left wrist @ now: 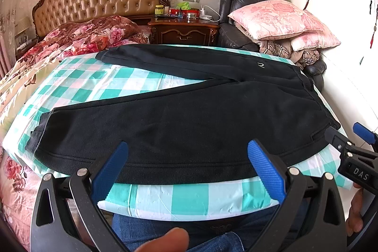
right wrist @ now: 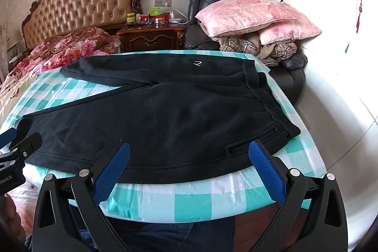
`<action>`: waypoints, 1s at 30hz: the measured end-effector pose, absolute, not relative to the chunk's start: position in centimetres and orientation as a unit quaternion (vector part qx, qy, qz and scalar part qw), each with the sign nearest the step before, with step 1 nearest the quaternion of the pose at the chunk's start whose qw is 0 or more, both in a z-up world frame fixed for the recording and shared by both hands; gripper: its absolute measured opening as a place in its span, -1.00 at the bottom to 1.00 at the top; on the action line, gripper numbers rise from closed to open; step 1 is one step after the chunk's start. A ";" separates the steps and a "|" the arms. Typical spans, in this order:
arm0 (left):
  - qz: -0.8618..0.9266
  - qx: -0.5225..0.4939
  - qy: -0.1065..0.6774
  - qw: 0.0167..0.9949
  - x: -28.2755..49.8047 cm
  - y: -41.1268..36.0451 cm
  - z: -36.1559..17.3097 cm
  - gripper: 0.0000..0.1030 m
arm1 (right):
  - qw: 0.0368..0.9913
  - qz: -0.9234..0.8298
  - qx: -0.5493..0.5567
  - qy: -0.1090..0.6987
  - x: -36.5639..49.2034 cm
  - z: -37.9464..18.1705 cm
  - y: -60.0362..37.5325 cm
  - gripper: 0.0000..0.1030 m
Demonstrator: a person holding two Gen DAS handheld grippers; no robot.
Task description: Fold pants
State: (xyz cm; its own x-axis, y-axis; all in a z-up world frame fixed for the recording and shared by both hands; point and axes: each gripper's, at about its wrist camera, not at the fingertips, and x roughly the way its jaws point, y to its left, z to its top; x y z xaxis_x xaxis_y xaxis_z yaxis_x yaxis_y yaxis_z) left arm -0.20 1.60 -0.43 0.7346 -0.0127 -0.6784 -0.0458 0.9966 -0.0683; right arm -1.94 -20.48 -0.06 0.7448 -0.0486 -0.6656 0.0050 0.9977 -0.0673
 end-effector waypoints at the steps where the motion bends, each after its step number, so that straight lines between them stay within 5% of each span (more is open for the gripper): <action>1: 0.008 -0.040 0.364 0.931 -0.2 1.5 -0.4 0.97 | 0.934 -0.013 -0.030 0.357 -2.0 -0.1 -20.5 0.89; 30: 0.006 -0.041 0.367 0.930 -0.2 1.6 -0.5 0.97 | 0.929 0.005 -0.021 0.370 -2.1 -0.8 -20.4 0.89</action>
